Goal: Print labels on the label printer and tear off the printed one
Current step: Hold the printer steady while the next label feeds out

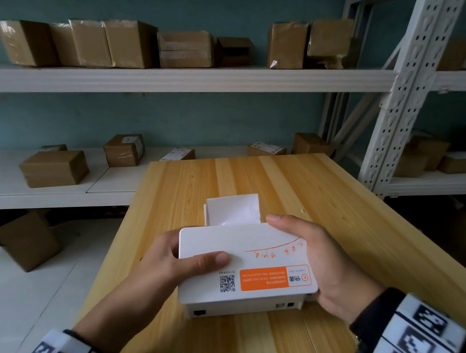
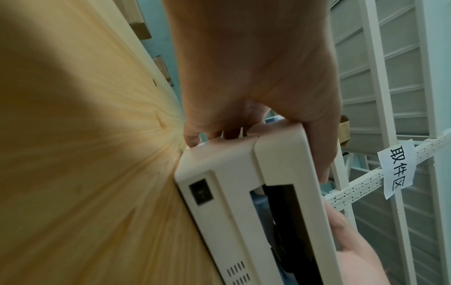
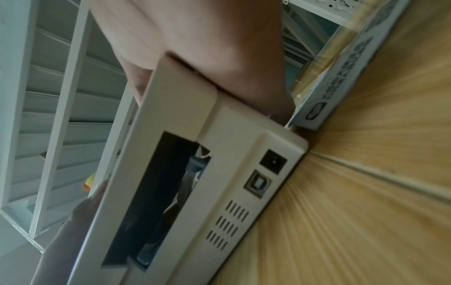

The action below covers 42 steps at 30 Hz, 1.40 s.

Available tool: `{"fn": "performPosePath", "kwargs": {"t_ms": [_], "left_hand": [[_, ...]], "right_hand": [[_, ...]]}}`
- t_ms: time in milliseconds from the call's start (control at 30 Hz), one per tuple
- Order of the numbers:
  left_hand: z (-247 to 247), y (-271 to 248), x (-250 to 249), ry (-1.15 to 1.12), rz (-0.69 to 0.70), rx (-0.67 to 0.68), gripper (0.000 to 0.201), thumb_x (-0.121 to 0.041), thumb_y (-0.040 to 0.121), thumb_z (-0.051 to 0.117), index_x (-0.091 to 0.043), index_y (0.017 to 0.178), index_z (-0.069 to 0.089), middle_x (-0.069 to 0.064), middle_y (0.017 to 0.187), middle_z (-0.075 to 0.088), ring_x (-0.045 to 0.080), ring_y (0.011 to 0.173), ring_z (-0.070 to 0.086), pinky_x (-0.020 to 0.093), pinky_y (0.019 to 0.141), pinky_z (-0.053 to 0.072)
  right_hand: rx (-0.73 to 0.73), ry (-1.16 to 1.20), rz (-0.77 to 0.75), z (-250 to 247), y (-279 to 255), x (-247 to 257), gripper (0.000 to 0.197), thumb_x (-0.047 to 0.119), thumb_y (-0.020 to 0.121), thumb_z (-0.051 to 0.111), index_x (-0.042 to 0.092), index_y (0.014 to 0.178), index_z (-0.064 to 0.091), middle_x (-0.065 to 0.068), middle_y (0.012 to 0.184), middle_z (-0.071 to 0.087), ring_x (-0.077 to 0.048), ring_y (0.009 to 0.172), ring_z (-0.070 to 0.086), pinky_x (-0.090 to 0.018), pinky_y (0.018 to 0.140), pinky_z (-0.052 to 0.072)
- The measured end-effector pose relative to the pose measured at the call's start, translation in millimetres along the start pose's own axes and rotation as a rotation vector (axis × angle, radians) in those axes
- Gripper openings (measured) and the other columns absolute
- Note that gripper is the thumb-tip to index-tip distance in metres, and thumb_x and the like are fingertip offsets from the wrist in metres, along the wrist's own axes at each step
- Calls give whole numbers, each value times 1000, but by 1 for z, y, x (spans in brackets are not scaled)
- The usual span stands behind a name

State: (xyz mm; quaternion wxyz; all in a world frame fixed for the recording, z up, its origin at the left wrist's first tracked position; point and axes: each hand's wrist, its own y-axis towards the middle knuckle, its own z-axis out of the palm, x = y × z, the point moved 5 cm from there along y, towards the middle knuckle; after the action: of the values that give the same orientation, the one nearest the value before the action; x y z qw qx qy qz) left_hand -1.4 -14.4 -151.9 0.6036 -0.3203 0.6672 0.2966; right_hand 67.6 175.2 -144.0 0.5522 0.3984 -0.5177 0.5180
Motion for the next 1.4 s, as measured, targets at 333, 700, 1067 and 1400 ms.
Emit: {"fn": "performPosePath", "kwargs": {"t_ms": [333,700,1067,1400], "left_hand": [[2,-1,-2,28,-4,-10,46,-31,77,75,-2,112,70,11,105,81,28,94,78,28,76,60],[2,-1,-1,54,-2,-17,47,-33,78,72,-6,116,66,7,106,81,26,94,78,28,76,61],[2,0,0,56,2,-12,48,-34,79,71,-7,118,65,8,108,80,26,97,78,34,83,59],[1,-1,-1,41,-1,-7,44,-30,77,76,-5,113,69,8,105,81,27,94,78,31,77,62]], "right_hand": [[-2,8,-5,0,-1,0,26,44,76,66,20,79,76,-13,92,78,-26,76,75,-28,63,54],[-5,5,19,-1,1,0,28,37,89,62,21,74,78,-10,87,79,-21,67,75,-23,53,53],[11,-17,3,-7,8,-4,27,37,90,61,19,78,78,-11,87,79,-22,67,75,-23,52,53],[31,90,-4,-9,12,-9,19,35,80,69,20,75,79,-13,92,79,-26,75,76,-30,65,57]]}}
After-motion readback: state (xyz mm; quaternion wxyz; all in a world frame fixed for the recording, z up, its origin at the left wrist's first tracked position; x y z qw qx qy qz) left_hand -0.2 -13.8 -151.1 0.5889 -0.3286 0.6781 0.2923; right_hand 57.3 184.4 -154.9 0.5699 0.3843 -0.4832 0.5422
